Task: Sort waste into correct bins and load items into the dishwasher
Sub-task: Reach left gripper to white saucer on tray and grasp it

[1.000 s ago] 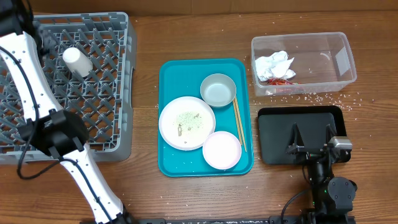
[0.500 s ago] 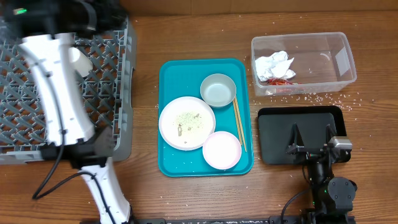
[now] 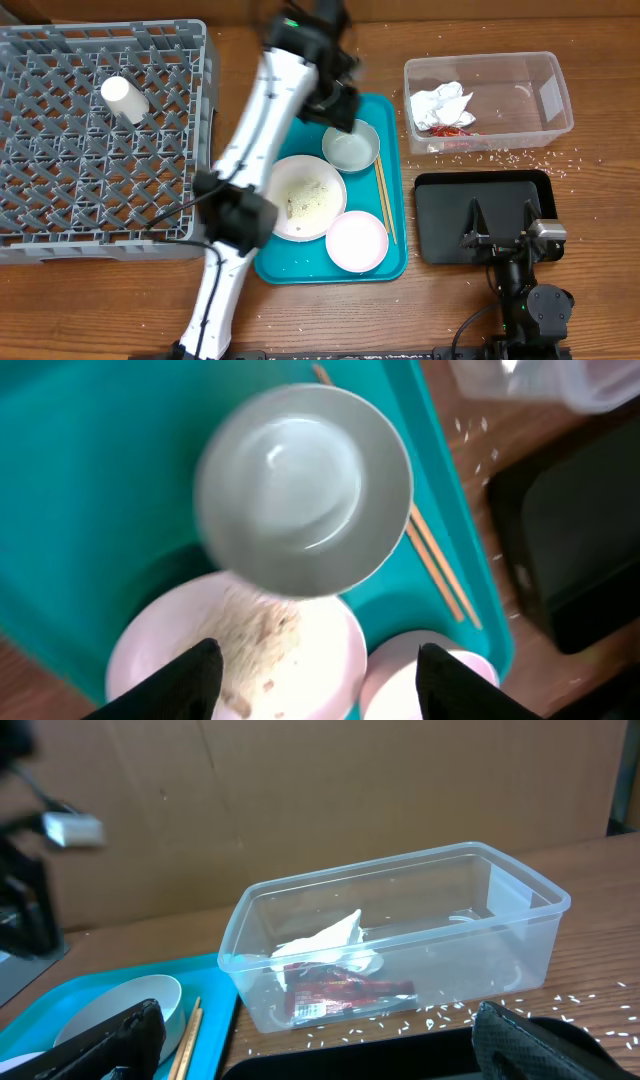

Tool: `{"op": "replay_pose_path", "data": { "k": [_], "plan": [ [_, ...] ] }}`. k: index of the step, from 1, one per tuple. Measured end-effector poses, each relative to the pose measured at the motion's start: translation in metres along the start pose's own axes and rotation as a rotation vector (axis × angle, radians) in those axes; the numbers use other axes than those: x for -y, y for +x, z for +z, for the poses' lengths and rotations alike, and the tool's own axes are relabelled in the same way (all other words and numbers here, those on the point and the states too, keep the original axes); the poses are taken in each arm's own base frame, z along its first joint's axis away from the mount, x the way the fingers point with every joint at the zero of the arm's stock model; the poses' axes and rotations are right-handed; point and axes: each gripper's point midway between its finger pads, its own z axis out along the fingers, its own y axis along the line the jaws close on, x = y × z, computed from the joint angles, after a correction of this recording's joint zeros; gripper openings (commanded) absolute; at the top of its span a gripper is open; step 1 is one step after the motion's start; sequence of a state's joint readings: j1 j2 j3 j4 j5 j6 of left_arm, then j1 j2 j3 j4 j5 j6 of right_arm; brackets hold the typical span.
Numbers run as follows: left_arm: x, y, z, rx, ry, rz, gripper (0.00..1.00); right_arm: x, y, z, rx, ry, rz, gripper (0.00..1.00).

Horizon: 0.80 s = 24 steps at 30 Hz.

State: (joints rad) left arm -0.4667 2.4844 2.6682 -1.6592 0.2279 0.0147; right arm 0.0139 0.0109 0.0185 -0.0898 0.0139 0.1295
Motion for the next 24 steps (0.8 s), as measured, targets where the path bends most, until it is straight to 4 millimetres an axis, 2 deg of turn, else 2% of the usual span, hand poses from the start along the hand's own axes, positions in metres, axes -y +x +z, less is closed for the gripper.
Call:
{"op": "replay_pose_path", "data": {
  "k": [2,4,5,10,14,24],
  "plan": [
    [0.013,-0.002,0.021,-0.029,-0.009,0.073,0.67,0.0,0.0,0.0,0.0,0.0,0.0,1.0],
    [0.023,-0.003,0.036,-0.042,-0.033,0.128,0.51,0.0,0.0,0.0,0.0,0.0,0.0,1.0],
    [0.027,-0.002,0.041,-0.05,-0.045,0.154,0.48,0.0,0.0,0.0,-0.001,0.001,0.0,1.0],
    [0.048,0.001,0.057,-0.073,-0.098,0.251,0.53,0.0,0.0,0.0,0.0,0.0,0.0,1.0],
    [0.049,-0.002,0.065,-0.072,-0.14,0.275,0.49,0.0,0.0,0.0,0.0,0.0,0.0,1.0],
    [0.037,0.004,0.093,-0.137,-0.172,0.266,0.4,0.0,0.0,0.0,0.0,0.0,0.0,1.0]
  ]
}}
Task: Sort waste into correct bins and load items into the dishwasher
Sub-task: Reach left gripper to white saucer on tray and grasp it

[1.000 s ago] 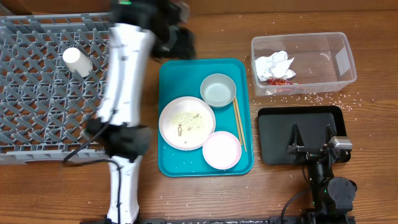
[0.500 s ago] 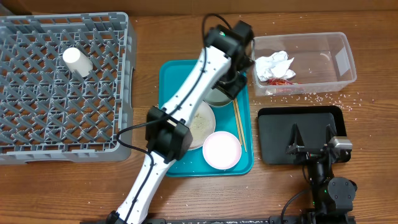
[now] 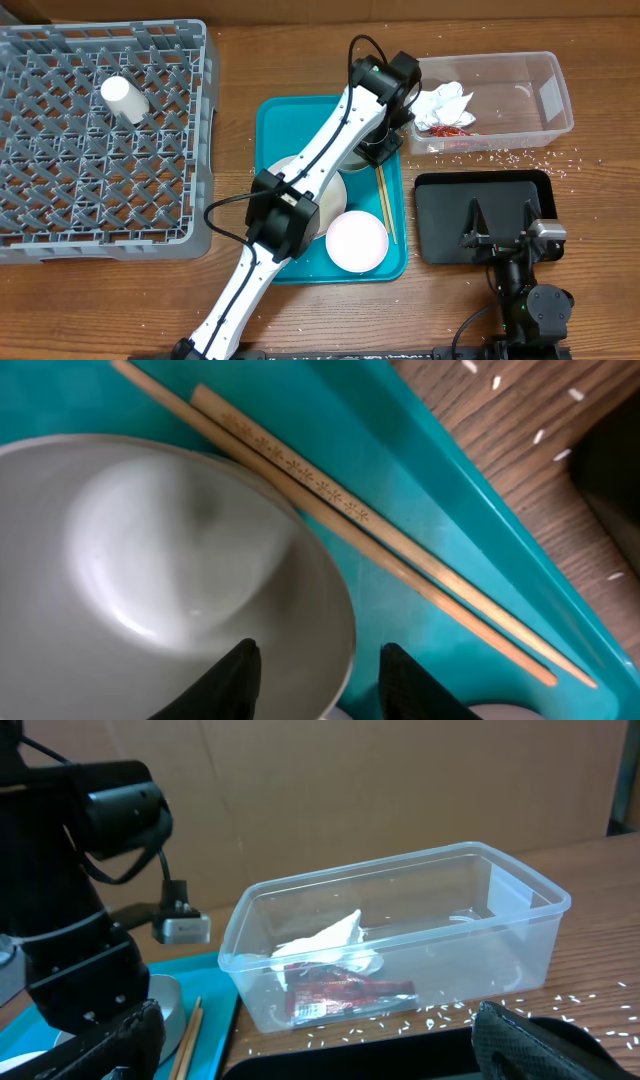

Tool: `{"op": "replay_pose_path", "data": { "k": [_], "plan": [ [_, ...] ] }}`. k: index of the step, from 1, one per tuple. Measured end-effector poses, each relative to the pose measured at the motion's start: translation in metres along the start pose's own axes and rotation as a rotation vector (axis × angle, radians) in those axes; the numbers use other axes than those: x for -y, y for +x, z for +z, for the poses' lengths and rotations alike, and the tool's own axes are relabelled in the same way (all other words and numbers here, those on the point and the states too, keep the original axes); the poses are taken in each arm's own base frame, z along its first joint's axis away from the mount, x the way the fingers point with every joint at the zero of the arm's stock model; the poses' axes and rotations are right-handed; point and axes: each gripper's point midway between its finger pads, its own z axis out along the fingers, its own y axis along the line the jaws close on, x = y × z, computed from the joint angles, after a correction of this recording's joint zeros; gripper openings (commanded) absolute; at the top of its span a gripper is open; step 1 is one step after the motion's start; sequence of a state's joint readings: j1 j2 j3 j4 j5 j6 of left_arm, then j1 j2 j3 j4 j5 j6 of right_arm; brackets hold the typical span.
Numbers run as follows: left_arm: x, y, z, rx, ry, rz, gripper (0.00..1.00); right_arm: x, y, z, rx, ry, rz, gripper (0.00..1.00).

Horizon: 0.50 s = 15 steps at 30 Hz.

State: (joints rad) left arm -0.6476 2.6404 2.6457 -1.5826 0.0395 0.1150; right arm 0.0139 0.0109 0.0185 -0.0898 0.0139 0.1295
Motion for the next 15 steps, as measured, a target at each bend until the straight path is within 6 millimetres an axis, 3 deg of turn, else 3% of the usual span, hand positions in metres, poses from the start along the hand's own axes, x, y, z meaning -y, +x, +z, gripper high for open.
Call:
{"op": "replay_pose_path", "data": {
  "k": [15],
  "plan": [
    [0.0,0.005,0.013,-0.037,0.002,-0.005,0.33,0.0,0.0,0.0,0.0,0.0,0.0,1.0]
  ]
}}
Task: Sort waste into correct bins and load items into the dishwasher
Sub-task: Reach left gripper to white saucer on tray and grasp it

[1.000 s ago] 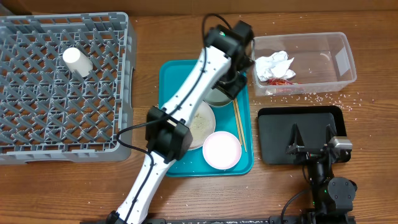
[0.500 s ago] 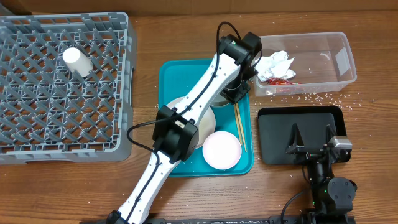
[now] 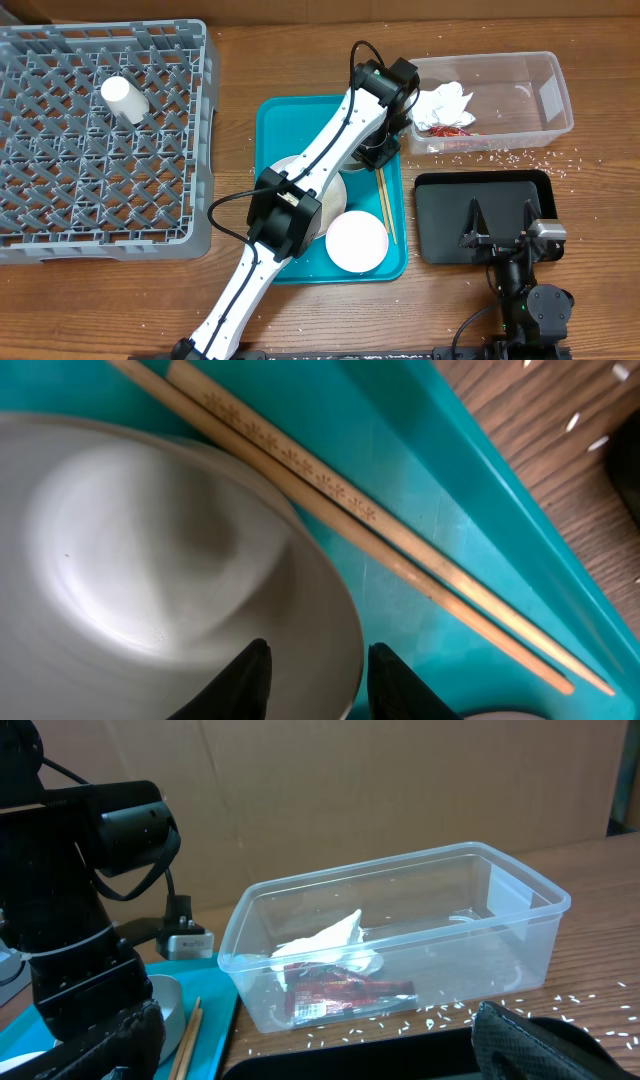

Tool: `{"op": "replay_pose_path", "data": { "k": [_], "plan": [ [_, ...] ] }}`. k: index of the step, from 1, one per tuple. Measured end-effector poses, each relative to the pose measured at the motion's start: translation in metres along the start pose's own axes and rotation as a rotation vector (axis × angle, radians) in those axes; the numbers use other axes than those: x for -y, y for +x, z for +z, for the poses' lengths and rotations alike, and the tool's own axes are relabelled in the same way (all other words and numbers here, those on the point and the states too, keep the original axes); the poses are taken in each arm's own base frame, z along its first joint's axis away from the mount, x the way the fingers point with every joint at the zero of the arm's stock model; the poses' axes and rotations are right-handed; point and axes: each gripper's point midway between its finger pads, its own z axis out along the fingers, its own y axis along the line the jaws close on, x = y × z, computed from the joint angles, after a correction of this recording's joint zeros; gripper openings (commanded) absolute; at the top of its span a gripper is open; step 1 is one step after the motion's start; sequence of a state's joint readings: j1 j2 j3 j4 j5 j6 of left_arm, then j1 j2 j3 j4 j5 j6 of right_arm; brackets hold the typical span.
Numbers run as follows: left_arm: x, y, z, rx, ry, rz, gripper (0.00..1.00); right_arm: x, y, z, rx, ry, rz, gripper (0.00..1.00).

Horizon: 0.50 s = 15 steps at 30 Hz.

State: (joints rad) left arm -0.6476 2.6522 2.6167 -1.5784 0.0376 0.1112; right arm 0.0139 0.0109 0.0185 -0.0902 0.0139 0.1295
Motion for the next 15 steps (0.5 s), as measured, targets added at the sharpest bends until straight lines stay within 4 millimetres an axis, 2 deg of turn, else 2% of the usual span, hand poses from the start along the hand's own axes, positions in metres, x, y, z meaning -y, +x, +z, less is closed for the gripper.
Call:
{"op": "replay_pose_path", "data": {
  "k": [3,6,9,15],
  "plan": [
    [0.0003,0.002,0.0016,-0.01,0.002,-0.001,0.22,0.0001,0.0,0.0,0.0,0.0,0.0,1.0],
    [0.0006,0.0012,0.0019,-0.006,0.004,-0.004,0.17,0.0,0.0,0.0,0.0,0.0,0.0,1.0],
    [0.0006,0.0013,0.0019,-0.007,0.004,-0.006,0.04,0.0,-0.0001,0.0,0.0,0.0,0.0,1.0],
    [0.0007,0.0011,0.0017,-0.006,0.004,-0.016,0.04,0.0001,0.0,0.0,0.0,0.0,0.0,1.0]
  ]
}}
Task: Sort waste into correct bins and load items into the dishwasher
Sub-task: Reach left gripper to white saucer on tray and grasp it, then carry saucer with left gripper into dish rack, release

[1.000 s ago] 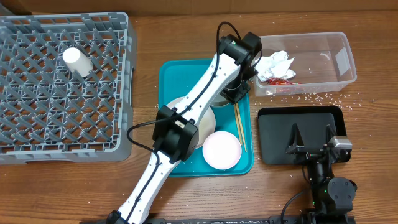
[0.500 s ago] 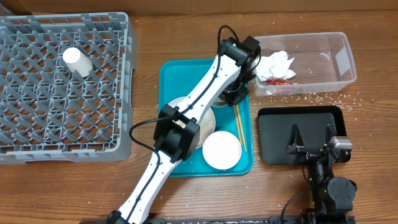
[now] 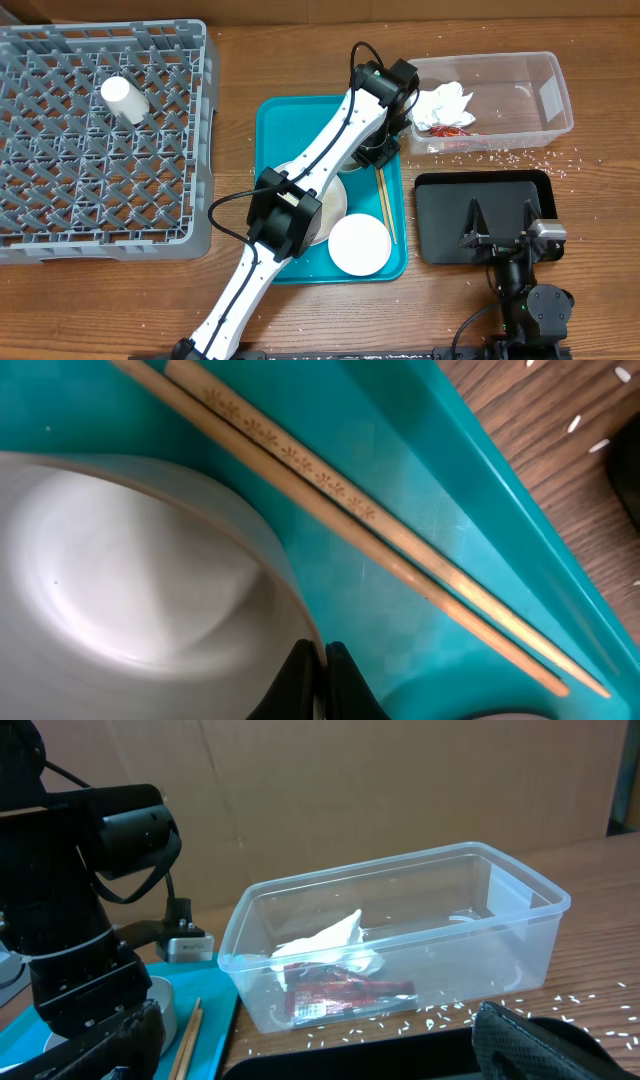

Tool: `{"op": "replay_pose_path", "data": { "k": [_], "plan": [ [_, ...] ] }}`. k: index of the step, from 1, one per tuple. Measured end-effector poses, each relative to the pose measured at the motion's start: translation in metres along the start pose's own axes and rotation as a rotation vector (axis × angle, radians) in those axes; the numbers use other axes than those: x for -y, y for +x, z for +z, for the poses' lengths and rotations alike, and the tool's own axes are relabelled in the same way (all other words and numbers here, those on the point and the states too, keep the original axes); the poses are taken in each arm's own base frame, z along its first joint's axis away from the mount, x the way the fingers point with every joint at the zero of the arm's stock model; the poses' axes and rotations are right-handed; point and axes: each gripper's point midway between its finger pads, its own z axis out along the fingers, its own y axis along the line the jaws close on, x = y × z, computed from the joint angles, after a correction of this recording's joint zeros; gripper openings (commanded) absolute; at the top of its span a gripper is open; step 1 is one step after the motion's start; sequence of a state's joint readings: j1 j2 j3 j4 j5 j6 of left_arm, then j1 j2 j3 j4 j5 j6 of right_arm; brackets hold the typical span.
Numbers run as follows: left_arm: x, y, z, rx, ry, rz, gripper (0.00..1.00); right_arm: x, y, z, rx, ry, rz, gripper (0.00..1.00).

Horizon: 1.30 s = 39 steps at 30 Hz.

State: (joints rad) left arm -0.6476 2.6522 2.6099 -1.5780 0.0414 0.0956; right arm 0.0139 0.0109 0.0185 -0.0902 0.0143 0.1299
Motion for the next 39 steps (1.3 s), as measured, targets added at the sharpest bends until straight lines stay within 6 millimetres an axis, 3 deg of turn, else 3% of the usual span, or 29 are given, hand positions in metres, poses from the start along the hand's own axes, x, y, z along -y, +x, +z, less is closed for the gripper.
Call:
{"op": "replay_pose_path", "data": {
  "k": [6,9,13,16,22,26,31,39],
  "plan": [
    [0.004,0.001,-0.016,0.017,0.036,-0.027,0.04,0.0,0.0,0.0,0.0,0.0,0.0,1.0],
    [0.0,-0.01,-0.039,0.098,0.049,-0.059,0.04,0.0,0.0,0.0,-0.001,0.0,0.0,1.0],
    [-0.021,-0.019,-0.09,0.246,0.051,-0.136,0.04,0.0,0.0,0.0,0.0,0.0,0.0,1.0],
    [-0.05,-0.012,-0.143,0.369,0.045,-0.221,0.04,0.0,0.0,0.0,0.0,0.0,0.0,1.0],
    [-0.134,0.047,-0.256,0.625,0.03,-0.464,0.04,0.0,0.0,0.0,0.0,0.0,0.0,1.0],
    [-0.183,0.092,-0.297,0.744,0.087,-0.605,0.04,0.0,0.0,0.0,0.0,0.0,0.0,1.0],
    [-0.238,0.136,-0.304,0.811,0.275,-0.757,0.04,0.0,0.0,0.0,0.0,0.0,0.0,1.0],
    [-0.308,0.207,-0.254,0.738,0.516,-1.055,0.04,0.0,0.0,0.0,0.0,0.0,0.0,1.0]
  ]
}}
